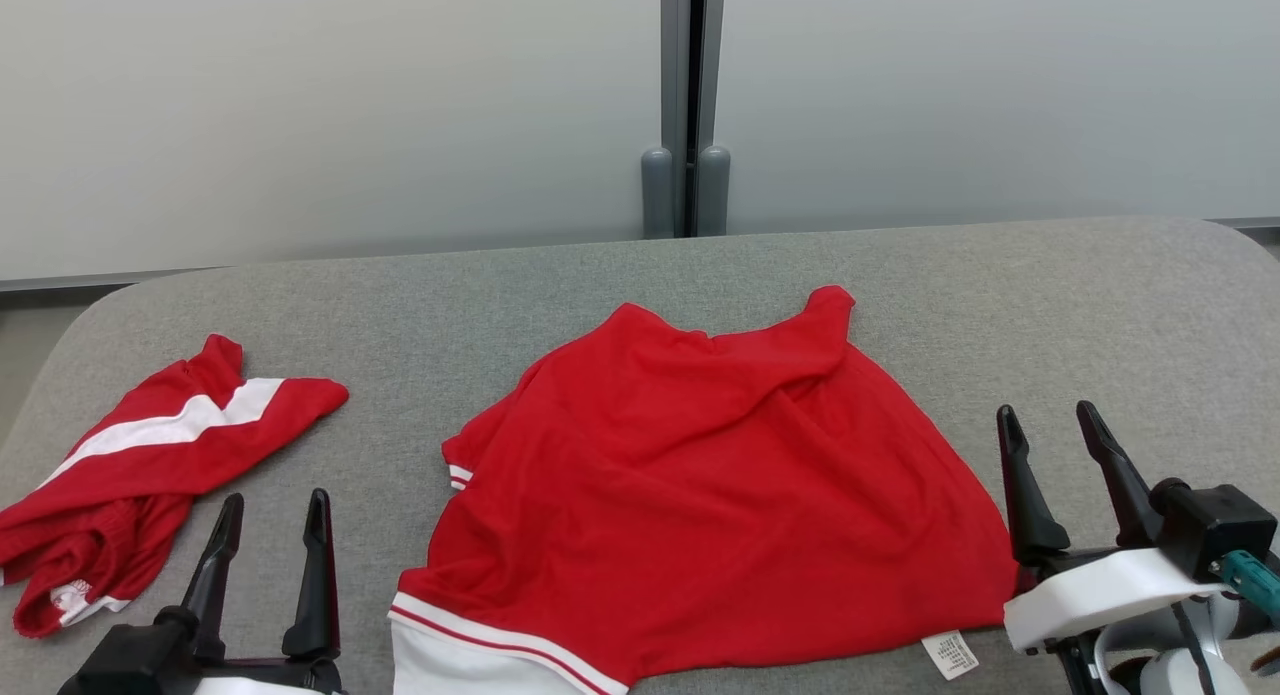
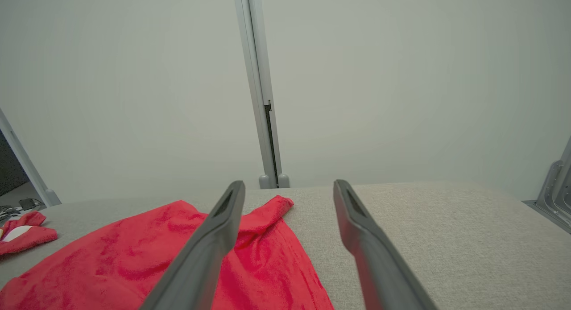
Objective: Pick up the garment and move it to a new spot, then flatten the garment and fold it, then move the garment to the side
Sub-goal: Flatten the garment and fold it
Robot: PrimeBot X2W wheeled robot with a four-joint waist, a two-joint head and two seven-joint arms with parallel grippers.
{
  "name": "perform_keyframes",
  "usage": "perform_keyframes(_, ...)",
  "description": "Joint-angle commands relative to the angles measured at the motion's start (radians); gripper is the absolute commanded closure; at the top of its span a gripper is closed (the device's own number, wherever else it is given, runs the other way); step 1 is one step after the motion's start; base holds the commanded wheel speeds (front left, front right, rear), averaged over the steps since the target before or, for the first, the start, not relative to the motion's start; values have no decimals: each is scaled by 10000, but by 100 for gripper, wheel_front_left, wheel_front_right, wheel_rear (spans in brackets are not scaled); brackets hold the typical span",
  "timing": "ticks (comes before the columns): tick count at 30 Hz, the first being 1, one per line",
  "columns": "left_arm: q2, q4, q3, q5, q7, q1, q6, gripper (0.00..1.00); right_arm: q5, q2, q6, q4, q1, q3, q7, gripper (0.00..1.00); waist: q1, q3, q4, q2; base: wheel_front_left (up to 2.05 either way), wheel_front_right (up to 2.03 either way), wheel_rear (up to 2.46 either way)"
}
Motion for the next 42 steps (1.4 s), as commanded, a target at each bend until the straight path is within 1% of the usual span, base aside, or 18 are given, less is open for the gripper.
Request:
perform_keyframes(1, 43, 83, -24, -26, 87, -124, -50, 0, -30, -139, 2, 83, 23, -159, 149, 0, 0, -1, -11, -1, 0, 0, 0)
perform_keyframes(3, 21, 116, -32, -208, 345, -41, -71, 0, 50, -182, 2, 234, 102, -295, 476, 0, 0, 3, -19, -1, 0, 0, 0)
perform_keyframes(5, 50, 202, -105, -469, 877, 148, -121, 0, 182, -314, 2, 360, 146, -366, 876, 0, 0, 13, -21, -1, 0, 0, 0)
perform_keyframes(11, 456, 159, -709, -1008, 3224, 625, -338, 0, 1007, -974, 2, 972, 327, -100, 2168, 0, 0, 138, 108, -1, 0, 0, 0)
perform_keyframes(14, 540, -103, -875, -1321, 4069, 788, -360, 0, 1388, -1214, 2, 1369, 353, -64, 2893, 0, 0, 294, 211, -1, 0, 0, 0)
perform_keyframes(15, 540, -103, -875, -1321, 4069, 788, -360, 0, 1388, -1214, 2, 1369, 353, -64, 2893, 0, 0, 294, 211, -1, 0, 0, 0)
perform_keyframes(18, 642, -233, -1063, -1532, 4805, 933, -358, 0, 1679, -1259, 2, 1832, 405, -129, 3580, 0, 0, 434, 317, -1, 0, 0, 0)
perform_keyframes(24, 777, -153, -1447, -1832, 5946, 1068, -406, 0, 1996, -1152, 2, 2409, 158, -204, 4253, 0, 0, 687, 431, -1, 0, 0, 0)
perform_keyframes(28, 786, 67, -1686, -1905, 6490, 965, -340, 0, 2127, -1072, 2, 2730, 2, -104, 4533, 0, 0, 811, 466, -1, 0, 0, 0)
perform_keyframes(31, 722, 276, -1876, -1977, 6739, 865, -474, 0, 2192, -977, 2, 2832, -129, 35, 4527, 0, 0, 910, 459, -1, 0, 0, 0)
perform_keyframes(36, 733, 771, -1979, -1870, 6930, 727, -290, 0, 2313, -908, 3, 2894, -254, 361, 4457, 0, 0, 989, 464, -1, 0, 0, 0)
perform_keyframes(39, 839, 1029, -1910, -1633, 6816, 594, -96, 0, 2395, -913, 3, 2903, -306, 500, 4475, 0, 0, 1029, 454, -1, 0, 0, 0)
perform_keyframes(42, 937, 1184, -1881, -1621, 6949, 670, 40, 0, 2419, -960, 3, 2843, -350, 602, 4442, 0, 0, 1050, 463, -1, 0, 0, 0)
